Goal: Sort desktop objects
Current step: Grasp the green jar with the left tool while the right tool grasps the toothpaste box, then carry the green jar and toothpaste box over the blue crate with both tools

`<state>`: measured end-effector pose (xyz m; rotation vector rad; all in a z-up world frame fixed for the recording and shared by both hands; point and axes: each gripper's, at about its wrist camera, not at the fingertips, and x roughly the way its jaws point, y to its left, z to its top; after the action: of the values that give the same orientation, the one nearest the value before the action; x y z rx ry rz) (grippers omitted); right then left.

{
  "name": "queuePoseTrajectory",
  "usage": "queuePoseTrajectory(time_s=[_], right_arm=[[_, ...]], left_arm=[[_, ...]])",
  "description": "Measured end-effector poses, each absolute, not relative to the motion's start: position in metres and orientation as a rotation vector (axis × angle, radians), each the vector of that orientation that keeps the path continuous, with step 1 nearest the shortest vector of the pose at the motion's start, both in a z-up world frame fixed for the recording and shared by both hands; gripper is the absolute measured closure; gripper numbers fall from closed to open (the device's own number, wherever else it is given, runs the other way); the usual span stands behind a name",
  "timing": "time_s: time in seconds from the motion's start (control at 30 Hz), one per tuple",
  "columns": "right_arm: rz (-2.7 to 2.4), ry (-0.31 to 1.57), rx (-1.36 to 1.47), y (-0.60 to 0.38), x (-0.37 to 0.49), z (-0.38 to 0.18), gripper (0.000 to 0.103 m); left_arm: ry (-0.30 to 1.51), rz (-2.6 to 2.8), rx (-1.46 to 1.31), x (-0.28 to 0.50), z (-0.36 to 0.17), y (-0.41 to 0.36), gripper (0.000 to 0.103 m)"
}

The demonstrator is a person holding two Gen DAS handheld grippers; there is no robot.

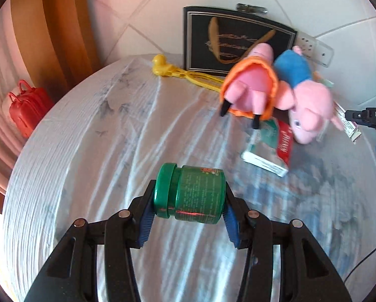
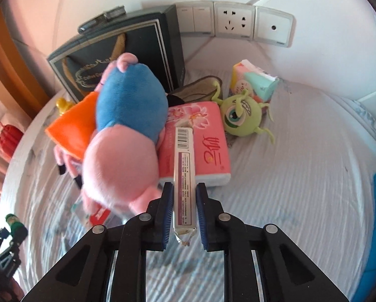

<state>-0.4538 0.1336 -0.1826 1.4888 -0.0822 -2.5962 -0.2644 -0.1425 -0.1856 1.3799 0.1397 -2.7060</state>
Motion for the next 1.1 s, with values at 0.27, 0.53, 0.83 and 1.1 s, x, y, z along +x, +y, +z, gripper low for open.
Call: queuePoseTrajectory(time_s=[0.27, 0.53, 0.83, 1.1], right_arm=[[-2.624, -0.043, 1.392, 0.134, -0.365, -0.138, 0.085], [-2.718, -0.046, 1.229, 0.152, -0.247, -0.079, 0.085], [-2.879, -0.085, 1.042, 0.197, -0.139, -0.024, 0.085], [-3.024, -0.135, 0.861, 0.257, -0.067, 0.018, 0.085]], left_arm=[[0.129, -2.817, 1.395, -0.219, -0.155, -0.098, 0.056], [0.063, -2.976, 1.322, -0.166, -0.106, -0.051, 0.056], [-0.024, -3.163, 1.191, -0.104, -0.054, 0.015, 0.056], [-0.101, -3.324, 1.089, -0.059, -0.016, 0.089, 0.056]])
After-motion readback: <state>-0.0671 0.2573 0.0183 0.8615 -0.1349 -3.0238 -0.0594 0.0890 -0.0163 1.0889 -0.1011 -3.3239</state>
